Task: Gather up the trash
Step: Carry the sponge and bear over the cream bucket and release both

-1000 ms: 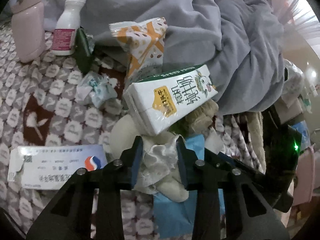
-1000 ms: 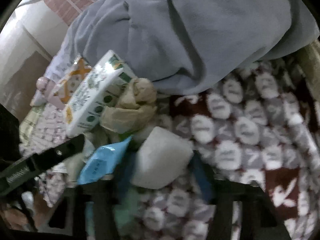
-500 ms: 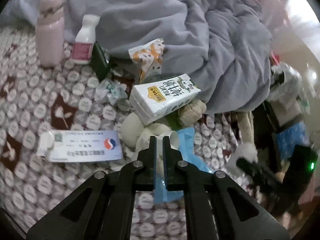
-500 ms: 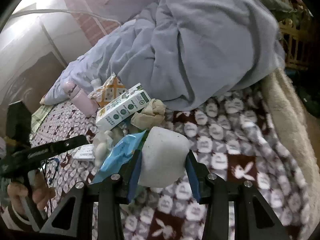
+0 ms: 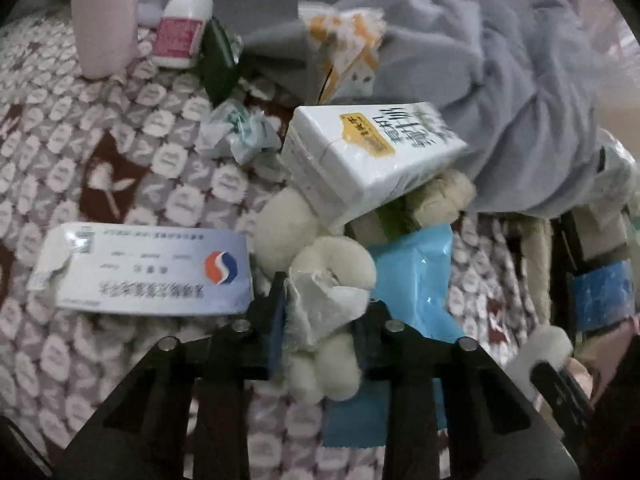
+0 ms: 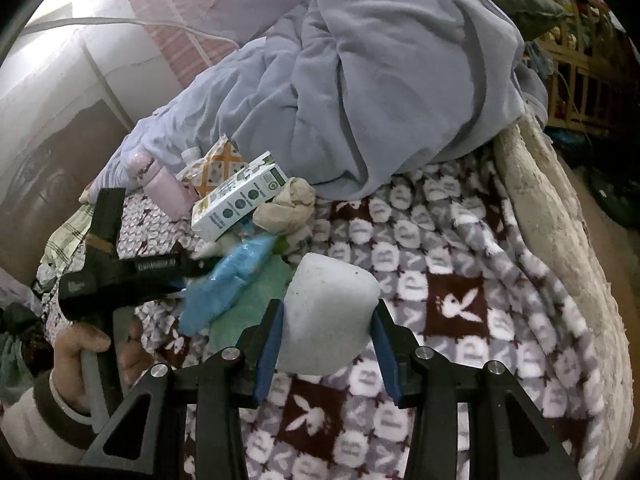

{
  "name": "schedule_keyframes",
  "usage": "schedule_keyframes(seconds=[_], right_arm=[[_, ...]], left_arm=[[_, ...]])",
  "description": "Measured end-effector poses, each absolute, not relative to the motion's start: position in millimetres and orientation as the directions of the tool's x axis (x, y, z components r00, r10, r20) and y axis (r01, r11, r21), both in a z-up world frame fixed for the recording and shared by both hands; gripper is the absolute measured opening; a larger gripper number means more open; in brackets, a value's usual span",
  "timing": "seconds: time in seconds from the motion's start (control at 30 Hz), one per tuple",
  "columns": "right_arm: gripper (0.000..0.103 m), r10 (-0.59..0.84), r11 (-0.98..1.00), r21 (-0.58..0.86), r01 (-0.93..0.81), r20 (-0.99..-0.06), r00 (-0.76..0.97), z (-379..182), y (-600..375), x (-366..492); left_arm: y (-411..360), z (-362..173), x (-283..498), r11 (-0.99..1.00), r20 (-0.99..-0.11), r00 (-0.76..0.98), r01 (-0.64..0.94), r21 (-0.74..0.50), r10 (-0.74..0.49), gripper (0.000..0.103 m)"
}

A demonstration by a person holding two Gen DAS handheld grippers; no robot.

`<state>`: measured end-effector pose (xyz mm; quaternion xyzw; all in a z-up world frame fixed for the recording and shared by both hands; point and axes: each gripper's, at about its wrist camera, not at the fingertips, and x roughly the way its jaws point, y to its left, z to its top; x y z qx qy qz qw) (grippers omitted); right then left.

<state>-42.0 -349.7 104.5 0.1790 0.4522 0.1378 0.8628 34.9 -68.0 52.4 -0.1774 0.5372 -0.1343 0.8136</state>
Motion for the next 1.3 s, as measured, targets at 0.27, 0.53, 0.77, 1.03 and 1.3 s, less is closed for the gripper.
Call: schedule_keyframes(seconds=[0.27,0.53,0.77,1.03,1.3], right_arm=[[0.042,0.386,0.91,0.399,-0.113,-0.713,0.586,122,-351,-71],[0.042,0.323,0.925,0.377,-0.049,-0.71,0.626,134,-394,-106],[0.042,0.198,0.947,0.314,0.067,-0.734,0.65,136,-454,-140],[0.042,0.026,0.928,0.251,0.274,-0.779,0.626,121,-548,-189],[0.042,-0.083,0.874,0.207,0.439,-0.827,0.556,97,-619,-225]], left_arm=[[-62,129,-18,0.872,-0.745,0.458,0.186,-0.453,-0.484,0.025],[-153,157,-58,0.797,-0.704,0.386,0.389,-0.462,-0.596,0.025],[-251,156,-79,0.709,-0.694,0.274,0.524,-0.472,-0.665,0.025],[-351,148,-96,0.61,-0.696,0.15,0.63,-0.48,-0.703,0.025],[-433,134,-117,0.532,-0.7,0.046,0.686,-0.496,-0.712,0.025]])
